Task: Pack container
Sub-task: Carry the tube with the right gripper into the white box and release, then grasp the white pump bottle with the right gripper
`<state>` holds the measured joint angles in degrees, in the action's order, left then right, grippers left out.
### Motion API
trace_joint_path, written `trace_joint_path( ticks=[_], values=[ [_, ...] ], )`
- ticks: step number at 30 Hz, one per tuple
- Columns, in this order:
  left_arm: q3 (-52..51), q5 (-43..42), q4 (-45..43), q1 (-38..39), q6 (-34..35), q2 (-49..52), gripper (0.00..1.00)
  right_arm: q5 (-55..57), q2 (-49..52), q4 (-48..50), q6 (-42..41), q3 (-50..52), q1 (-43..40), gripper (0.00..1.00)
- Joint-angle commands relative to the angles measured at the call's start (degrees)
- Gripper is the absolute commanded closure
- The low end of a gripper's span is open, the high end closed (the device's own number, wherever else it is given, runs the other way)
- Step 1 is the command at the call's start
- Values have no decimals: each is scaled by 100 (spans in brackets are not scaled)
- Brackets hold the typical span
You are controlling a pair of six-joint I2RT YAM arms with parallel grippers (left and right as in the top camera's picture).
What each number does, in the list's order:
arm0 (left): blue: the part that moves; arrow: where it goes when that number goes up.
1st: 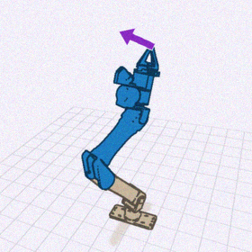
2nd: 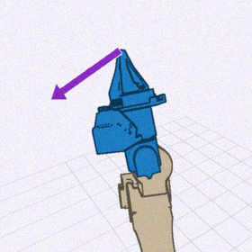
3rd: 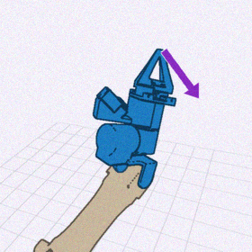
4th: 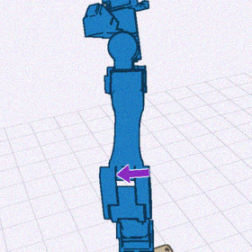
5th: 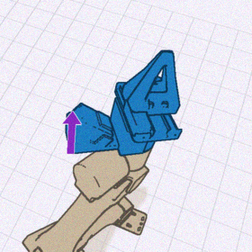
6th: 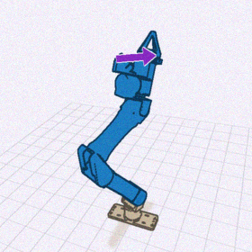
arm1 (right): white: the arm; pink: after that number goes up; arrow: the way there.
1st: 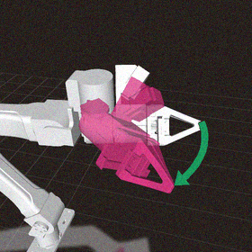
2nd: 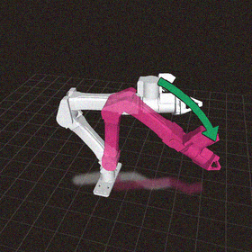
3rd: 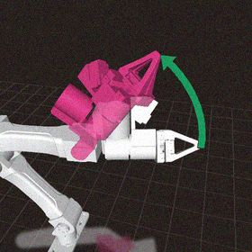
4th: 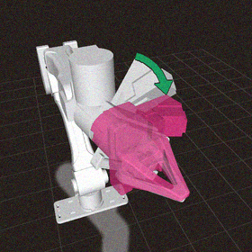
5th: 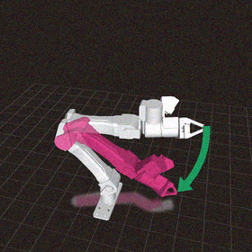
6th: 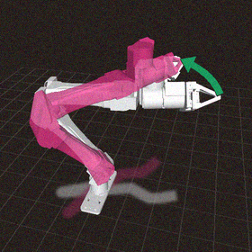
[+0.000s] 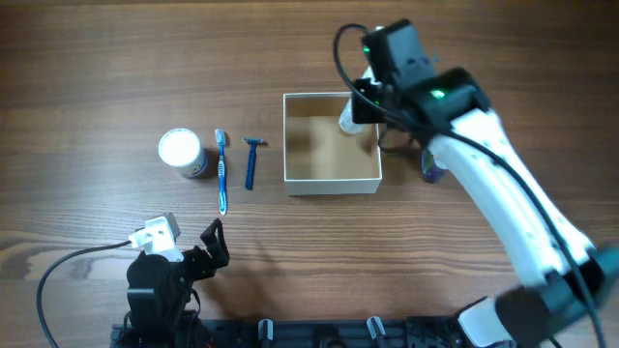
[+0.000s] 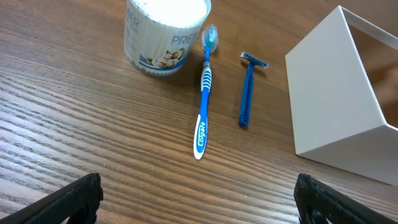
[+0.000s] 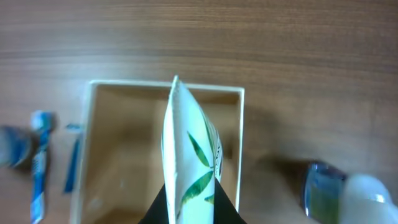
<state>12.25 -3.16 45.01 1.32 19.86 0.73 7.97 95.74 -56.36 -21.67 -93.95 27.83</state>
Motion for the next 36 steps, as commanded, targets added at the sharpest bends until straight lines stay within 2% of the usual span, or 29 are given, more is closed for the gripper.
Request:
trace_joint_path(
  ticks=[1, 6, 7, 8, 9, 12, 19, 26, 31, 36],
  values=[
    [-4, -90, -13, -48, 11, -57, 0, 765, 581, 374, -63, -114, 11, 96],
    [-4, -90, -13, -48, 13, -57, 0, 682, 970, 529, -105, -114, 7, 96],
    [-4, -90, -13, -48, 13, -57, 0, 645, 1012, 531, -107, -114, 7, 81],
    [-4, -90, -13, -48, 13, -57, 0, 614, 1047, 533, -103, -114, 7, 54],
    [-4, -90, -13, -48, 13, -57, 0, 614, 1049, 538, -107, -114, 7, 40],
    [-4, -90, -13, -48, 13, -57, 0, 619, 916, 627, -98, -116, 7, 29],
    [-4, -90, -13, -48, 11, -57, 0, 621, -68, 479, -94, -116, -101, 27],
    [-4, -90, -13, -48, 11, -57, 0, 619, -1381, -726, -138, -114, -881, 27],
    [-4, -90, -13, -48, 13, -57, 0, 308, -1388, -1545, -162, -7, -1814, 27],
    [-4, -90, -13, -48, 13, -57, 0, 31, -1047, -1432, -175, 671, -2162, 27]
  ],
)
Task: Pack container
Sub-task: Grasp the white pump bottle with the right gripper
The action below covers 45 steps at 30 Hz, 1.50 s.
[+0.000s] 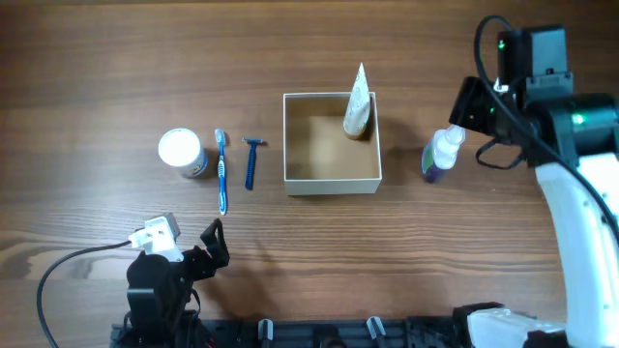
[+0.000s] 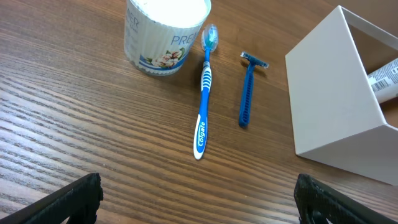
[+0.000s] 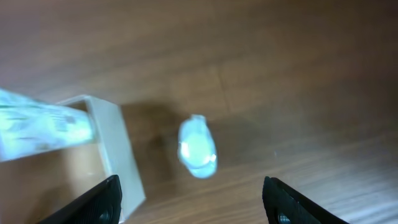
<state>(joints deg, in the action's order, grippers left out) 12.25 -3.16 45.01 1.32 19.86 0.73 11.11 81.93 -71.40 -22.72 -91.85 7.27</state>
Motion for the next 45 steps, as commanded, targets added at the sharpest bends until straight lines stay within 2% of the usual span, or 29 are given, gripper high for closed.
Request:
trace_joint_path(
  ticks=[1, 6, 12, 25, 29, 31, 38, 45],
  values=[
    [-4, -90, -13, -48, 11, -57, 0, -284, 439, 151, -81, 627, -114, 27],
    [-4, -90, -13, -48, 13, -57, 0, -284, 973, 654, -48, 1255, -114, 29],
    [-4, -90, -13, -48, 13, -57, 0, -203, 1408, 997, 2, 1338, -114, 30],
    [-4, -90, -13, -48, 11, -57, 0, -212, 1526, 1596, 22, 1753, -114, 34],
    [-4, -90, -13, -48, 13, -57, 0, -208, 1526, 1641, 26, 1753, -114, 42],
    [-4, -90, -13, -48, 13, -57, 0, -197, 1526, 1681, 24, 1753, -114, 53],
    [-4, -90, -13, -48, 13, -57, 0, -201, 1307, 1663, 26, 1744, -114, 61],
    [-4, -90, -13, -48, 13, -57, 0, -223, 323, 1294, 131, 1606, -87, 66]
  ],
)
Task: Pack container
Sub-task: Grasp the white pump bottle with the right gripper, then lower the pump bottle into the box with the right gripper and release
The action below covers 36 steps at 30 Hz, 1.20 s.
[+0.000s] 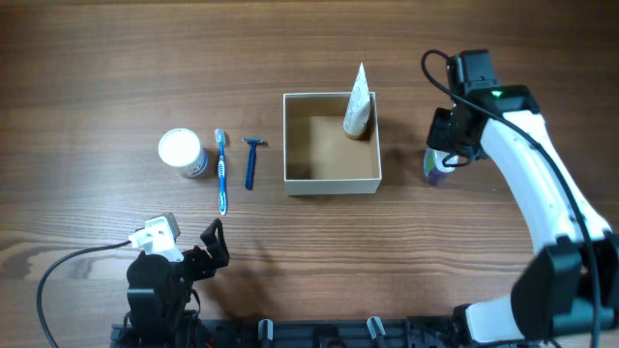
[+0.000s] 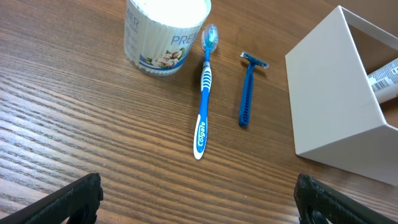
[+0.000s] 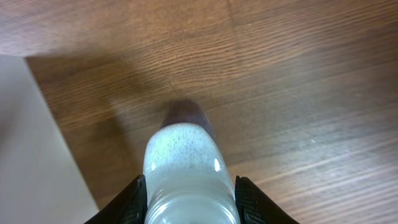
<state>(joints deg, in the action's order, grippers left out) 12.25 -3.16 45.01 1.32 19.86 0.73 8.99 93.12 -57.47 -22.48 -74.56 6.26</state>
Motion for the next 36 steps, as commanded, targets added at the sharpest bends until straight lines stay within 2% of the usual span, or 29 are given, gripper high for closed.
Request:
trace_joint_path(
  ticks=[1, 6, 9, 15, 22, 29, 36],
  values=[
    [-4, -90, -13, -48, 11, -57, 0, -28, -992, -155, 170, -127, 35, 67],
    [-4, -90, -13, -48, 13, -57, 0, -372, -1993, -317, 562, -129, 245, 69],
    [-4, -90, -13, -48, 13, -57, 0, -776, -2503, -236, 767, -129, 487, 74],
    [-4, -90, -13, -48, 13, -57, 0, -870, -2918, -42, 728, -129, 1241, 74],
    [-4, -90, -13, -48, 13, -57, 0, -861, -2323, 686, 553, -127, 1937, 74],
    [-4, -90, -13, -48, 13, -57, 0, -870, -1325, 1274, 407, -127, 1967, 74],
    [-4, -90, -13, -48, 13, -57, 0, -866, -890, 1528, 343, -127, 2072, 73]
  ],
)
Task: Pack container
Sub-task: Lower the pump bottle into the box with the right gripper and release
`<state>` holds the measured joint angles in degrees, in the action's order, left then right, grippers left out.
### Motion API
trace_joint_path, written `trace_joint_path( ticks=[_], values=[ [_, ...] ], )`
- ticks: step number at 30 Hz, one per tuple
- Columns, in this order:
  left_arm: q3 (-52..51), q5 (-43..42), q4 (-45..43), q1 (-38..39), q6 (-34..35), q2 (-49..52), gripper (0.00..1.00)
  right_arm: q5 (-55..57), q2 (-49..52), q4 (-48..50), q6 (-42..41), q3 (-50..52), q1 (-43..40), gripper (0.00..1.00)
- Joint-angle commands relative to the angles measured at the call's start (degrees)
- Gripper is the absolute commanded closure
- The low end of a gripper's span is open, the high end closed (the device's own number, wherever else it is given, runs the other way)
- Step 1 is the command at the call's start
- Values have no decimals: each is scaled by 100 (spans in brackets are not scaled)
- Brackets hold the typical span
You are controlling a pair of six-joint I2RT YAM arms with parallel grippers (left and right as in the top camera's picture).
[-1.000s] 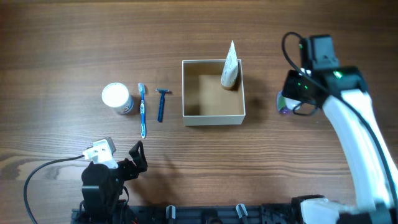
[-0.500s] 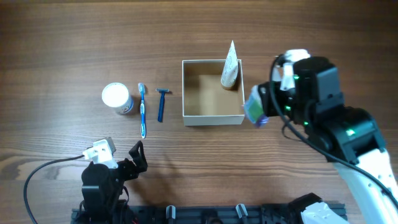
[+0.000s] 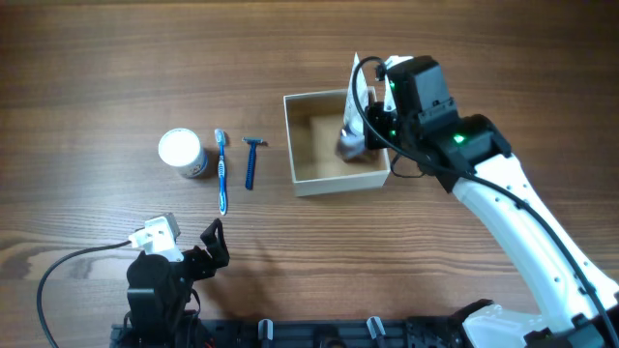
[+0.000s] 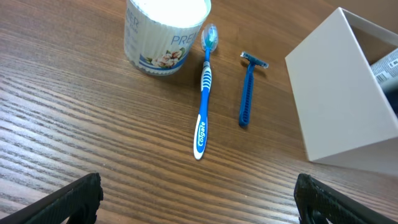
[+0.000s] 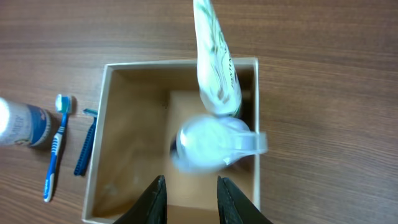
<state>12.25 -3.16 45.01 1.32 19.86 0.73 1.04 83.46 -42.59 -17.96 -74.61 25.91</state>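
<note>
The open white box (image 3: 338,184) sits mid-table, slightly askew. A white tube with green leaves (image 5: 214,81) leans in its far right corner. A clear bottle (image 5: 208,146) shows blurred inside the box, just beyond my right gripper (image 5: 191,199), whose fingers are apart and hold nothing. In the overhead view the bottle (image 3: 350,145) lies under that gripper. Left of the box lie a blue razor (image 3: 251,162), a blue toothbrush (image 3: 221,171) and a white tub (image 3: 181,152). My left gripper (image 4: 196,202) is open near the front edge.
The left wrist view shows the tub (image 4: 165,31), the toothbrush (image 4: 203,106), the razor (image 4: 246,93) and the box's white wall (image 4: 336,106). The right arm reaches over the box from the right.
My right gripper was shut on the bottle standing on the table right of the box. Now it is over the box, fingers apart, with the bottle inside. The box has turned a little.
My right gripper first held the leaf-printed tube down in the box. Then the tube leaned in the far right corner and the gripper was open near the bottle. Then it gripped the bottle, which now sits in the box. The left arm stayed still.
</note>
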Motion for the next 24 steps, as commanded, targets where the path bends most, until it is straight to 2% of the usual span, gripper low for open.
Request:
trace_joint_path(
  ticks=[1, 8, 12, 16, 17, 20, 24],
  values=[
    [-4, -90, -13, -48, 13, -57, 0, -70, 90, 35, -160, -122, 127, 73],
    [-4, -90, -13, -48, 13, -57, 0, 68, 92, -48, -162, -122, 157, 73],
    [-4, -90, -13, -48, 11, -57, 0, 160, 22, -101, -181, -122, 155, 59],
    [-4, -90, -13, -48, 13, -57, 0, 710, -195, -210, -417, -122, 155, 43],
    [-4, -90, -13, -48, 13, -57, 0, 1126, -374, -343, -654, -122, 122, 28],
    [-4, -90, -13, -48, 13, -57, 0, 1316, -649, -581, -918, -122, -109, 20],
    [-4, -90, -13, -48, 13, -57, 0, 1261, -874, -964, -1075, -122, -922, 10]
  ],
)
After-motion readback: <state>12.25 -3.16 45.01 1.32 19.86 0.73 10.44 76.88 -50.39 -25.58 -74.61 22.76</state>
